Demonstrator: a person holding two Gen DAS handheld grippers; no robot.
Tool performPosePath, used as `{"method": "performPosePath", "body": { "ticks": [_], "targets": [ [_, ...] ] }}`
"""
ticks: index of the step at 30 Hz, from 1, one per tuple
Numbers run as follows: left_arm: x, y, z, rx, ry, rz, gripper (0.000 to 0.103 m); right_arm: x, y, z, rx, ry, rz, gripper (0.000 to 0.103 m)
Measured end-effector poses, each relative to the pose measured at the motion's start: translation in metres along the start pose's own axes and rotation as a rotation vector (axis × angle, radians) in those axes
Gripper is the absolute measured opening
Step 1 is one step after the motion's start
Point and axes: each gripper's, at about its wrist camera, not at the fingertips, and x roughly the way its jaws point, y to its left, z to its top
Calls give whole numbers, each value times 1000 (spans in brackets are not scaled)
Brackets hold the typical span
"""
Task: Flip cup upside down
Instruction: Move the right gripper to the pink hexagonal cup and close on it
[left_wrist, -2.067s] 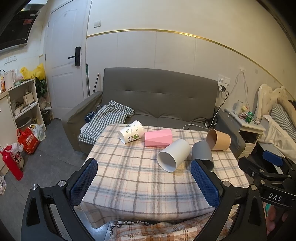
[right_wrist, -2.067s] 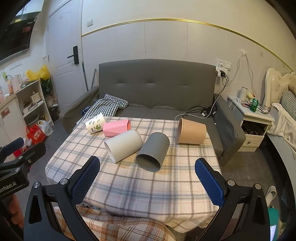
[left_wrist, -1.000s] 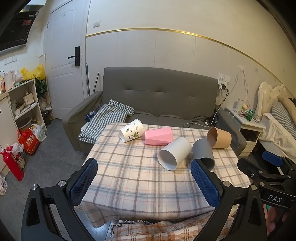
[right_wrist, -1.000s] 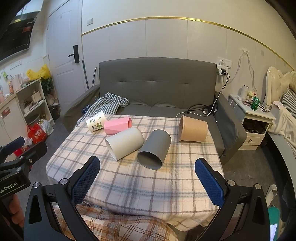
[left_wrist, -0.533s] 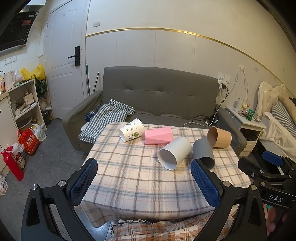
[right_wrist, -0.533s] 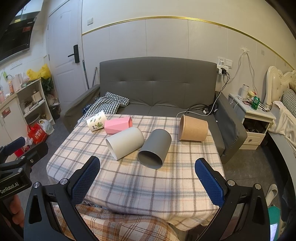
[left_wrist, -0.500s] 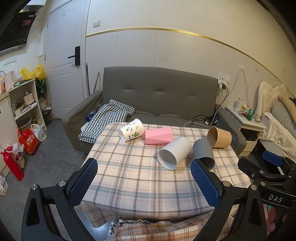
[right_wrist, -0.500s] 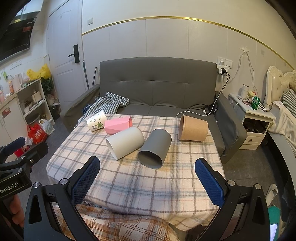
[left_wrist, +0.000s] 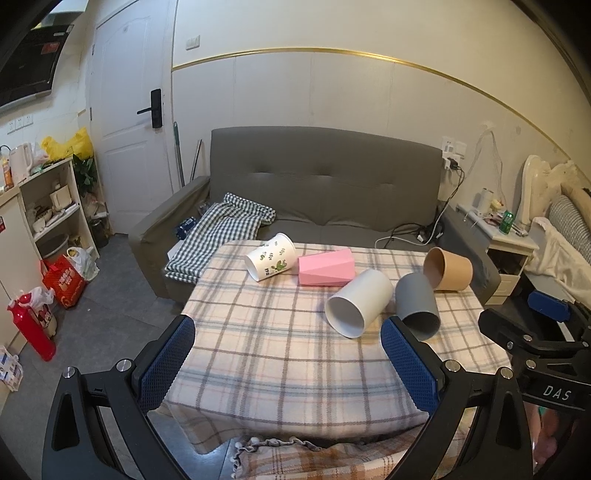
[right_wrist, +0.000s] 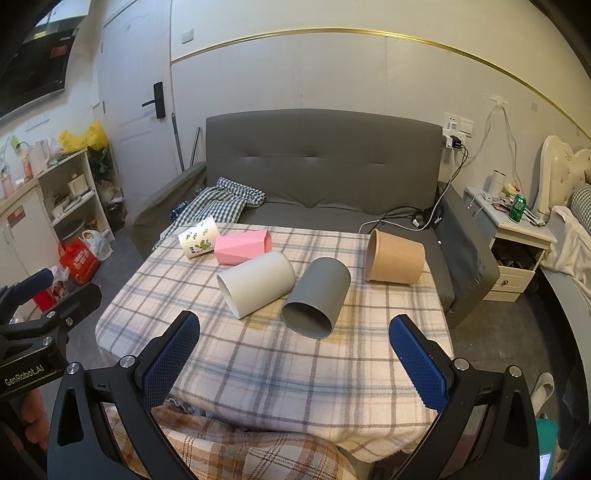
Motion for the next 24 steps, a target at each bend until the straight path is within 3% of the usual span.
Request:
{"method": "performPosePath", "body": {
  "ticks": [6,13,17,24],
  "targets": [
    [20,17,15,-22,46,38,103,15,9,25,-83,31,20,103],
    [61,45,27,-67,116,98,103,53,32,73,-270,86,65,103],
    [91,62,31,-90,168,133,103,91,53,101,-386,144,119,103],
    [139,82,38,-109,226,179,103,174,88,118,-582,289,194,103]
  ]
}}
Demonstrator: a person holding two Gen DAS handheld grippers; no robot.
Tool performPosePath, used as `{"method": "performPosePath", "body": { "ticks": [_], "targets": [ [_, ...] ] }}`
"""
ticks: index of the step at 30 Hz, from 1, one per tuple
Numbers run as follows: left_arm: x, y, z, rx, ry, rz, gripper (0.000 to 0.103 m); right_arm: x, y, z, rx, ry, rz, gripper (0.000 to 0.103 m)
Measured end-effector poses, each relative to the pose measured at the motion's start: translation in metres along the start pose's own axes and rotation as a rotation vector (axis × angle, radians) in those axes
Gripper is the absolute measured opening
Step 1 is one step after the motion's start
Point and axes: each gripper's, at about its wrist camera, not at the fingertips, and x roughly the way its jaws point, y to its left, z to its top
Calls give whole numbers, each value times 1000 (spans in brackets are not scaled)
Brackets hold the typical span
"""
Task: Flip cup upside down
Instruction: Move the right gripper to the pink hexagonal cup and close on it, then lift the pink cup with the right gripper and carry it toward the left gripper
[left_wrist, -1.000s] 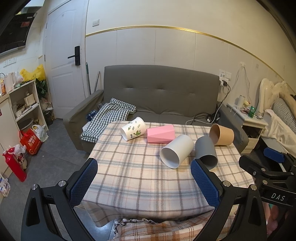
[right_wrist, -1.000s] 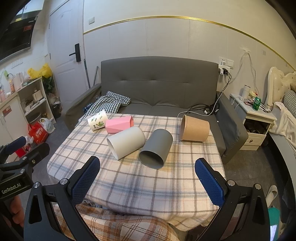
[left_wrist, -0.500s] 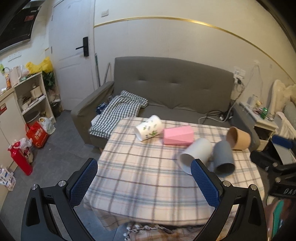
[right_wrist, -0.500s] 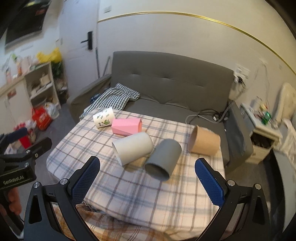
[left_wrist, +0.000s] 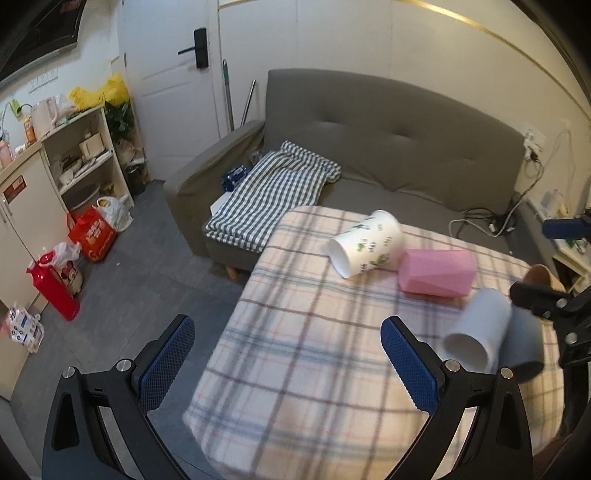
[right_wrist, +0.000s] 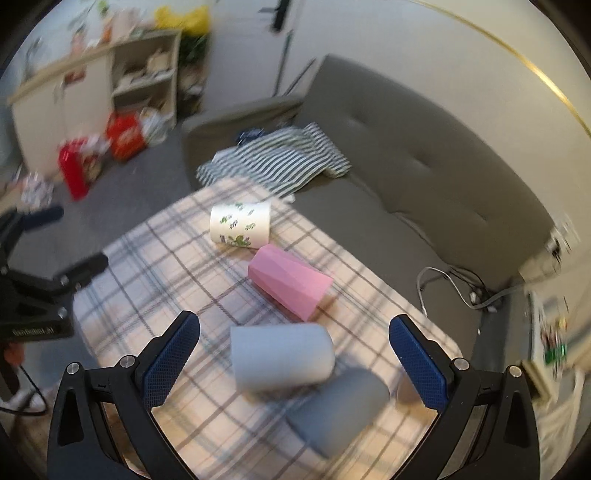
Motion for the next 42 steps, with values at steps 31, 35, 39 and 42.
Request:
{"method": "performPosePath", "body": {
  "ticks": [31,35,39,42],
  "targets": [
    [88,-24,9,28,141,-18,103,185,-10,36,-237,339,126,70],
    [71,-22,13,17,119,-30,103,160,-16,43,-157,306,111,68],
    [46,-19,16,17,85,-37,103,120,-22,51,-64,273,91,67],
    [22,-14,18,9,54,-54,103,85,-20,55,9,255,76,66]
  ]
}}
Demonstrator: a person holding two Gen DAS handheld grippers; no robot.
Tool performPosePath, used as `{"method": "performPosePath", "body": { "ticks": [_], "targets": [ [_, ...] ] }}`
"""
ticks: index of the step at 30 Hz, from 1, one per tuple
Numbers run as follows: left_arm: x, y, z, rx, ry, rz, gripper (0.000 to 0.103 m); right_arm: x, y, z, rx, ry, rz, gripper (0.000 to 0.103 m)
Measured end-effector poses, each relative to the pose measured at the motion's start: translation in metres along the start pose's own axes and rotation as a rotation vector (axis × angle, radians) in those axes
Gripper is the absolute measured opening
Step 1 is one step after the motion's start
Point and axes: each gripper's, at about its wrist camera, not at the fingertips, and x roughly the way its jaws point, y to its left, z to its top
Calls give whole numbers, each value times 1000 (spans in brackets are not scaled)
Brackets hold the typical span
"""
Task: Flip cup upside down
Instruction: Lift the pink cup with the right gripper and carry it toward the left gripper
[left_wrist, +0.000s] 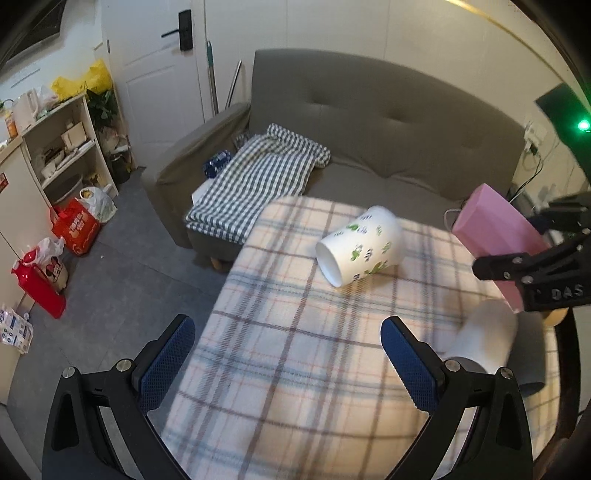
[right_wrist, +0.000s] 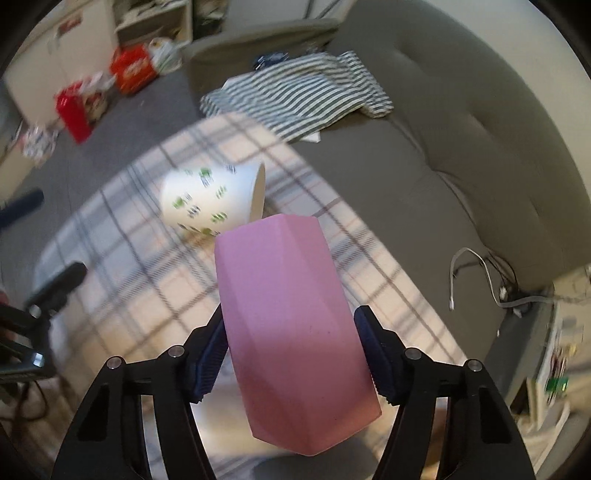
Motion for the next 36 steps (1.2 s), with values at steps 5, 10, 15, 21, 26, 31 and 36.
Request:
{"method": "performPosePath", "body": {
  "ticks": [5,10,15,21,26,31,36],
  "targets": [
    [-36,13,-5,-9,-54,-36,103,-56,26,-30,97,-28,-4,66],
    [-59,30,-30,-5,-73,-74,103,-81,50,-75,252,-36,-1,66],
    [-60,45,-58,25,-36,-68,103,-63,86,-119,422,-23,27,66],
    [-53,67,-77,-3,0,-59,103,-14,114,-136,588,33,56,66],
    [-43,76,-84,-34,31,-70,103,13,124,-129,600,78,49,66],
    [-38,77,-86,-36,57,-68,103,30,121,-129,610,95,45,66],
    [-35,73,-86,-39,74,-46,103,37,112,-131,623,84,68,66]
  ]
}}
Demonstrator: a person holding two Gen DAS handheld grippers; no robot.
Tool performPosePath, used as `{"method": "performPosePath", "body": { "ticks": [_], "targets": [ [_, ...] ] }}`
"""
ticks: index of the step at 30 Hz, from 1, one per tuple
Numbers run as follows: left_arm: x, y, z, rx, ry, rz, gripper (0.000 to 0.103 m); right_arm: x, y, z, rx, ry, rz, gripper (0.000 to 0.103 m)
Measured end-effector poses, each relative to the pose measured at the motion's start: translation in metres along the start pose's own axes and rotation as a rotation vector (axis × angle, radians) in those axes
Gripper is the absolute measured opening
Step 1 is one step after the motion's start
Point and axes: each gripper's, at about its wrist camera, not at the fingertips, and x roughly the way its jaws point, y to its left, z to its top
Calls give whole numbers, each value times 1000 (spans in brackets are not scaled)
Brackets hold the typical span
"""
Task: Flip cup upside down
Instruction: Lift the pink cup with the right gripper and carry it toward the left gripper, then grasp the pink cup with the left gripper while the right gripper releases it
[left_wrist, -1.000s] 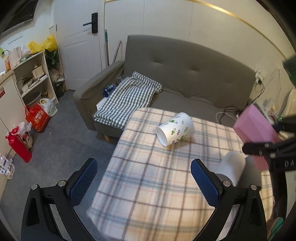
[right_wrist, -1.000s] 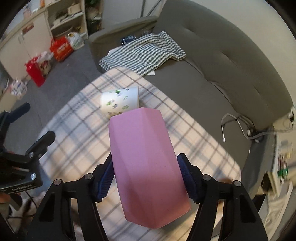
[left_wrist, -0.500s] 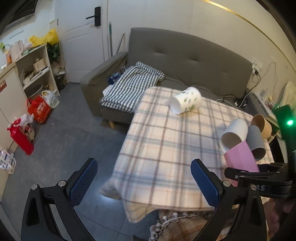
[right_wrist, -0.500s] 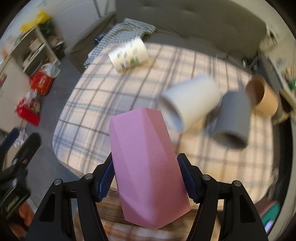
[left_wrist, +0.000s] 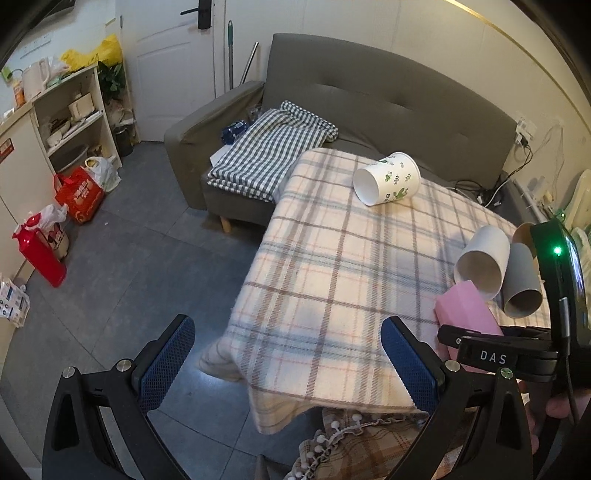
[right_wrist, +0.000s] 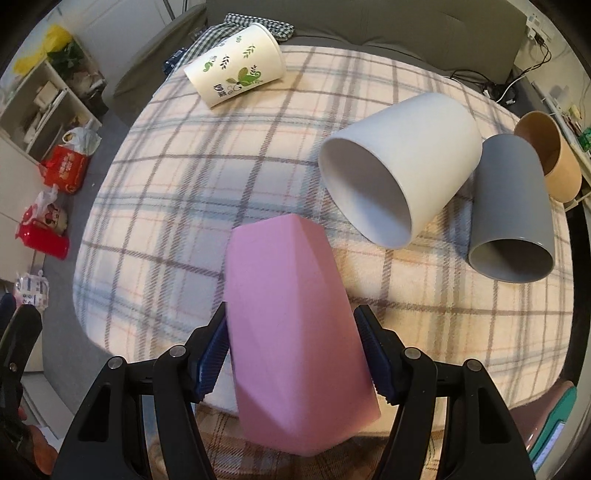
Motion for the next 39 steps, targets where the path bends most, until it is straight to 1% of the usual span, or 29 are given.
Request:
{"method": "performPosePath", "body": {
  "ticks": [2,4,5,6,11,13,16,18,22,26,30,33,36,39],
  "targets": [
    [1,-2,0,-9,8,7,103,0,-2,1,-11,-2,28,67],
    [1,-6,0,-17,16,12,103,-5,-5,-3,-23,-29,35,79],
    [-1,-10,0,-16,16,12,103,-11,-6,-4,-38,-55,37,86],
    [-3,-14,0,-11,13,16,103,-16,-6,-6,-47,-73,37,89],
    [-23,-39,4,27,-22,32,103,-58,-24,-8,-51,-175,75,90],
    [-31,-52,6,46,-40,34,103,-75,-32,-9,-55,-215,74,90],
    [-39,-74,10,75,-45,33,103,-97,-49,-12,-74,-267,24,91],
    [-42,-91,12,86,-48,30,103,-109,-62,-16,-82,-283,-12,91],
    [-41,-119,16,91,-30,8,103,-124,-98,-24,-67,-316,-34,91],
    [-33,-142,15,109,2,0,103,-128,-125,-29,-39,-332,-57,91],
    [-19,-157,16,143,42,7,103,-122,-143,-31,-7,-326,-46,91],
    [-8,-162,20,136,76,5,103,-110,-149,-29,3,-310,-42,91],
    [10,-164,28,115,125,8,103,-100,-152,-25,5,-285,-19,91],
    [27,-170,31,125,173,13,103,-91,-152,-21,-3,-270,-8,91]
  ]
}}
